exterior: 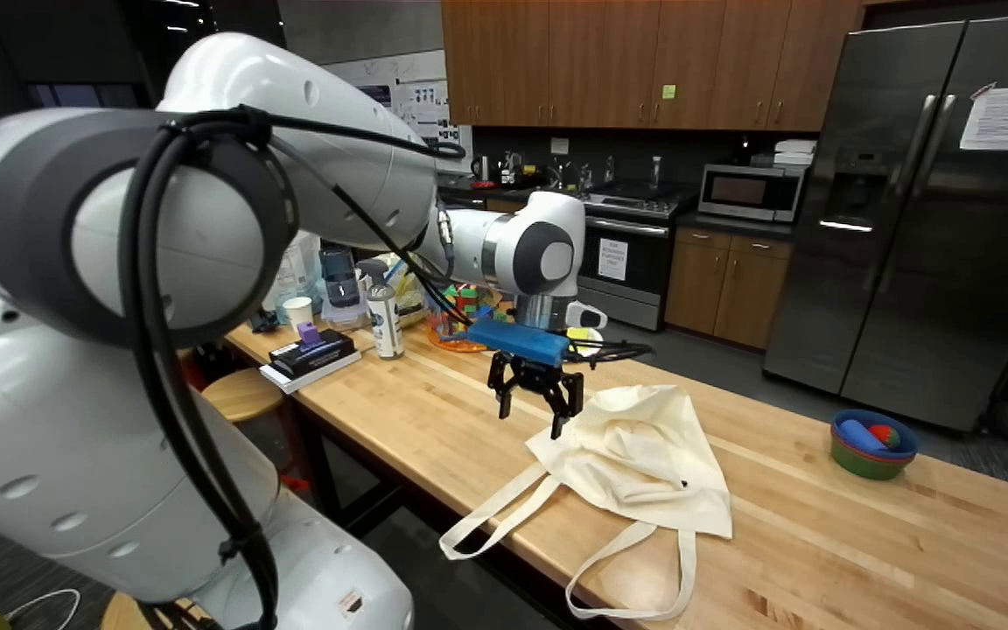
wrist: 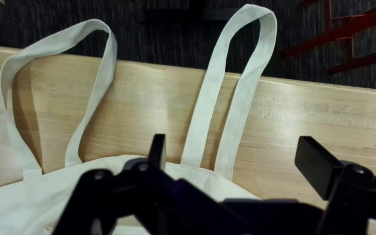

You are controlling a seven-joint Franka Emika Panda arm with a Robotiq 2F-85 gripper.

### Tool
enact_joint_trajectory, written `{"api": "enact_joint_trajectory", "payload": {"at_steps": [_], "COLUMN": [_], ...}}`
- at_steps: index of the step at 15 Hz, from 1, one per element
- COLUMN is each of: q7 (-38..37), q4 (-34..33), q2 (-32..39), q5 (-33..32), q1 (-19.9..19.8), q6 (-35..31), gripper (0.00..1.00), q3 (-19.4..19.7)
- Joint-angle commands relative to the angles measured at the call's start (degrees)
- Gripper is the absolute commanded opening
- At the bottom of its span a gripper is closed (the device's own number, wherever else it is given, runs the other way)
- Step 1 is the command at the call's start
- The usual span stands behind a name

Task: Unfold the bag

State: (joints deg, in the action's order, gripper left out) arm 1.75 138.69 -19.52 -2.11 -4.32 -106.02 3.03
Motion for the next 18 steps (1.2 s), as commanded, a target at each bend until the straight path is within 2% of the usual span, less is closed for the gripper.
{"api": "enact_joint_trajectory", "payload": {"at_steps": [1, 6, 11, 15, 17, 18], "q7": [-5.4, -9.7, -9.0, -7.9, -8.0, -8.7], "q4": [-4.0, -10.1, -19.7, -26.8, -28.2, -25.6], "q2": [3.5, 9.2, 17.7, 24.1, 26.4, 23.8], "q5": [0.1, -1.4, -3.2, -7.1, -10.2, -8.0], "q1": [1.7, 2.0, 1.5, 1.4, 1.5, 1.8], "q6": [-0.2, -0.9, -1.0, -1.2, -2.4, -2.0], "gripper": [1.00, 1.00, 1.00, 1.00, 1.00, 1.00], "q3": [-2.6, -4.2, -2.9, -1.7, -1.1, -1.3]}}
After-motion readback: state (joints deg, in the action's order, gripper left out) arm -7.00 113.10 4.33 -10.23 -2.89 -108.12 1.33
